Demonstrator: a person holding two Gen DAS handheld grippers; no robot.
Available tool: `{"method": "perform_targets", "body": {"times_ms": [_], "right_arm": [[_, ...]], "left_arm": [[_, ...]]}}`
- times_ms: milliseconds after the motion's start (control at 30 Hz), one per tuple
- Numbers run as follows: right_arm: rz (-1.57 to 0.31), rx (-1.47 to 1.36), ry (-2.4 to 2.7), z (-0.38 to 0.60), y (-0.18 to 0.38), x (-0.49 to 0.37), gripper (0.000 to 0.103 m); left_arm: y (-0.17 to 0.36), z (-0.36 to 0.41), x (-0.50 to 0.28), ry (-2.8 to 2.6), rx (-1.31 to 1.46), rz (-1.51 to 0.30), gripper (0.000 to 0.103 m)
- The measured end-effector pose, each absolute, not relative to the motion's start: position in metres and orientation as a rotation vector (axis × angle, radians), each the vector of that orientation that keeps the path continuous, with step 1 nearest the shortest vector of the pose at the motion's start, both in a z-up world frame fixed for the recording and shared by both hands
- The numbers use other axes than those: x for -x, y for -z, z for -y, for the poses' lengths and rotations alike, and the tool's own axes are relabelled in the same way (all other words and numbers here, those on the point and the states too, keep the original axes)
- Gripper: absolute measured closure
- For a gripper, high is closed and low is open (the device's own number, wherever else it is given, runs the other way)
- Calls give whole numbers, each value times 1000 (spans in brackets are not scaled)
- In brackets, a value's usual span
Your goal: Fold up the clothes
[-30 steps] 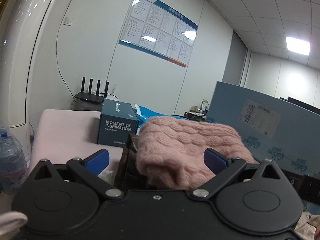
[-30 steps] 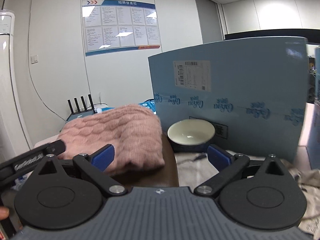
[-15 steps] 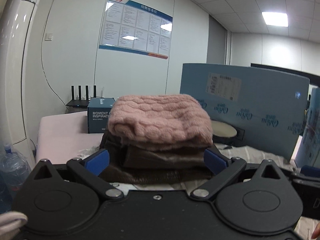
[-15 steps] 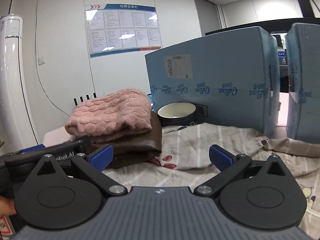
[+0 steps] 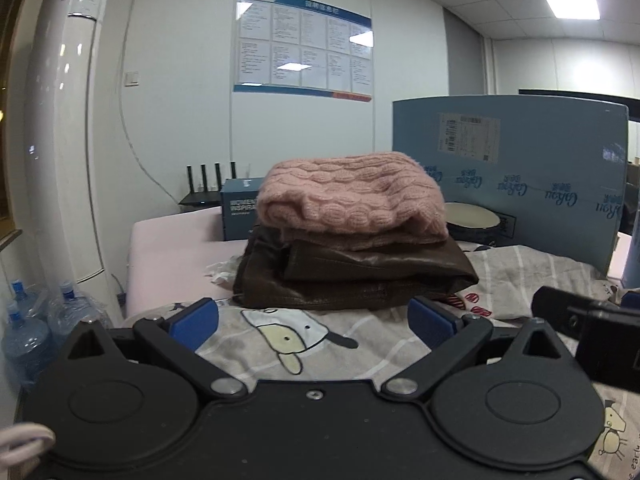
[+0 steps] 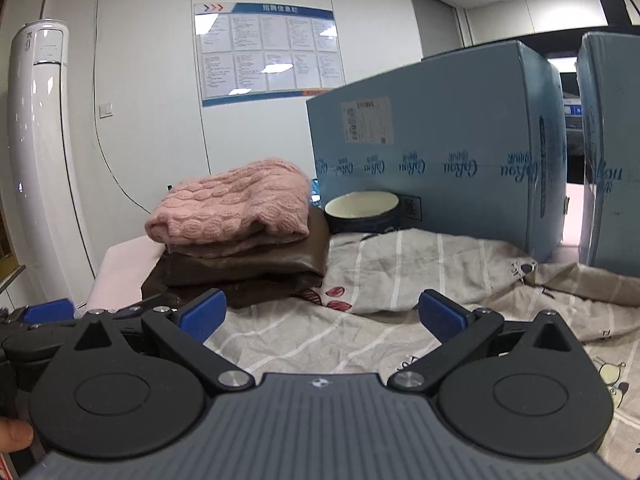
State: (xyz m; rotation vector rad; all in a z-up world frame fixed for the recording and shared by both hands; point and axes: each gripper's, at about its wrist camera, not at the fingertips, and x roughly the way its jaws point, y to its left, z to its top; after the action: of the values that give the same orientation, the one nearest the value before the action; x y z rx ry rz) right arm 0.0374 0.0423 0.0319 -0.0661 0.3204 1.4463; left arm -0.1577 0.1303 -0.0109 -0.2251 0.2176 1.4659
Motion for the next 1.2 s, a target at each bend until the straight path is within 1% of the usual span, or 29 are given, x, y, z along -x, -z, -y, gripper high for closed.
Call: {"method": "perform_targets", "body": {"times_ms": [367, 500, 667, 767, 1200], "right_arm": [[-239, 14, -1361, -41, -22, -44, 0], [-233, 20, -1348, -43, -16, -45, 0], [-163, 47, -1339, -42, -8, -37, 0], [-137, 47, -1363, -40, -8, -34, 0], [-138, 86, -1367, -45, -8, -30, 0]], "left_arm": [[21, -131, 169, -1537, 279, -63, 0], [25, -130, 162, -1544, 239, -81, 0], [26, -120, 146, -1570, 117, -117, 0], [27, -121, 141, -1575, 96, -146, 0], [27, -118, 154, -1599, 145, -56, 0]]}}
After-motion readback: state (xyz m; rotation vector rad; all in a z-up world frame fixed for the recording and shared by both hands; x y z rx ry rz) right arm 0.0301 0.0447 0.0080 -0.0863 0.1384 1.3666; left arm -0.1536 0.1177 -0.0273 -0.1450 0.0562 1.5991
